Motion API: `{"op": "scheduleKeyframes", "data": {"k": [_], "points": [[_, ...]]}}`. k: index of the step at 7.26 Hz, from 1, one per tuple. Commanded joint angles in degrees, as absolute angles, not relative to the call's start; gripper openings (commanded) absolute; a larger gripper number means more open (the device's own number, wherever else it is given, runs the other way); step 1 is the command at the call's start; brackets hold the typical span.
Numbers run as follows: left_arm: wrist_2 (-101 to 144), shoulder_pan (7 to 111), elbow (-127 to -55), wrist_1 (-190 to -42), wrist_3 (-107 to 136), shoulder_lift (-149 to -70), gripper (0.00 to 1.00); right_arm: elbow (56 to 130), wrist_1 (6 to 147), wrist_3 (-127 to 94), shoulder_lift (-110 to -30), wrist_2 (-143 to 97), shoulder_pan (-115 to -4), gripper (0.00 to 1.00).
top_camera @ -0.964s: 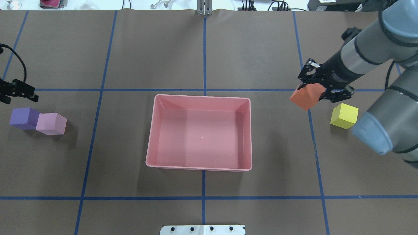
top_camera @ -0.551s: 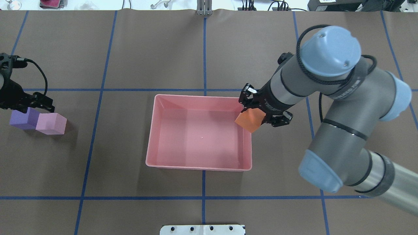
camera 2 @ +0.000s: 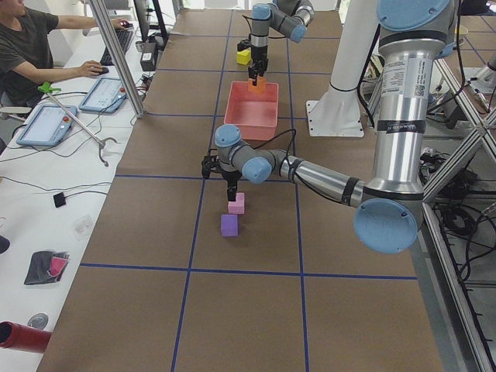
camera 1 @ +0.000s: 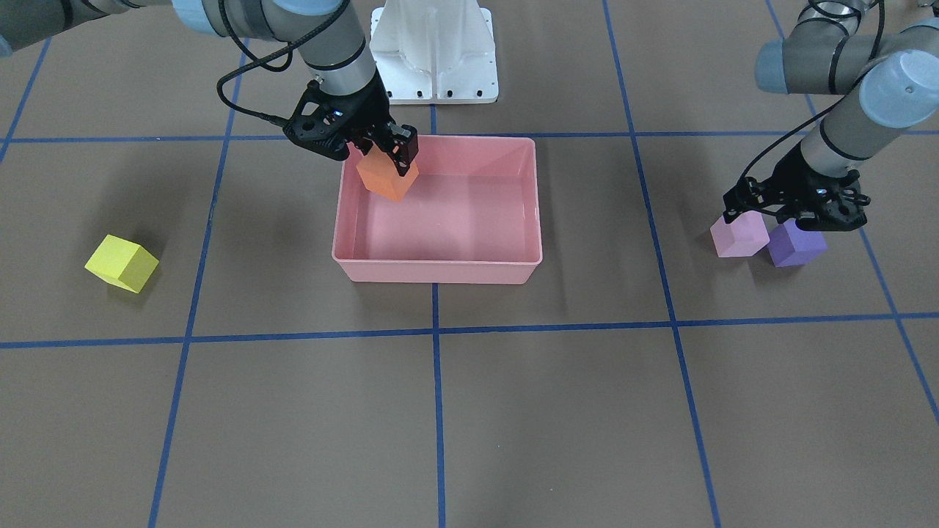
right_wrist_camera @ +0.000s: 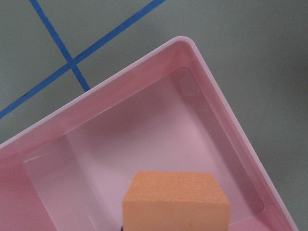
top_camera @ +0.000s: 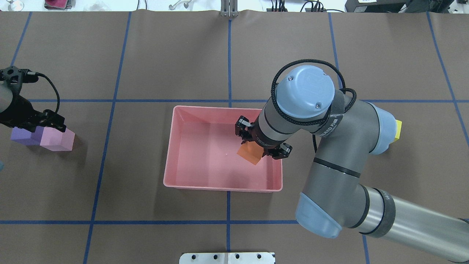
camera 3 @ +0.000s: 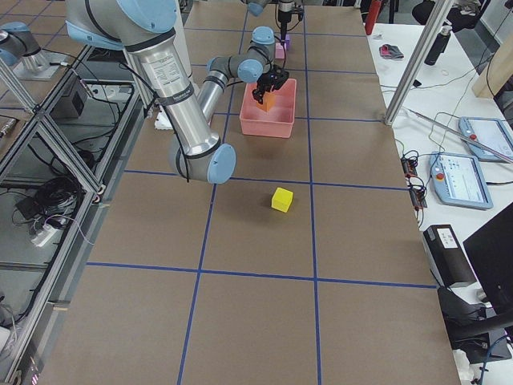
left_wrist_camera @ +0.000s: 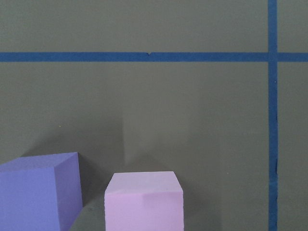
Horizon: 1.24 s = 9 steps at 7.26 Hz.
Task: Place blocks into pink bin with both arms
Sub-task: 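Drop the orange cube in the bin while the left gripper descends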
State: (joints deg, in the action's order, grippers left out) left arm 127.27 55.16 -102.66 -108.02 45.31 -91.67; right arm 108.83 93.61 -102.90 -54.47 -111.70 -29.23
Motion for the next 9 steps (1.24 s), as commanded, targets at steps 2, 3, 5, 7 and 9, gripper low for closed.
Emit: {"op": "scheduleKeyframes", "data": {"k": [2,3,5,7,9], "points": [[126.4,53.0,-99.7,-108.0,45.1,-92.1,0.99,107.8,93.6,-102.8,-54.4,-110.0,-27.1,0.54],[126.4,52.7,-99.1,-108.0,45.0,-92.4,0.99,107.4,93.5,-102.7,-54.4,-110.0,-27.0,0.69],[126.5,52.6,-98.4,-108.0,44.9,-92.4,0.99,107.4,93.5,-102.7,-54.4,-110.0,-26.9,0.99],[126.5,51.8,-96.2,-108.1,45.0,-93.6,0.93,108.1,93.6,-102.5,-54.4,-110.0,-27.0,0.99],[126.5,51.9,-96.2,-108.1,45.2,-93.6,0.21,111.9,94.1,-102.3,-56.1,-111.9,-33.6,0.99]]}}
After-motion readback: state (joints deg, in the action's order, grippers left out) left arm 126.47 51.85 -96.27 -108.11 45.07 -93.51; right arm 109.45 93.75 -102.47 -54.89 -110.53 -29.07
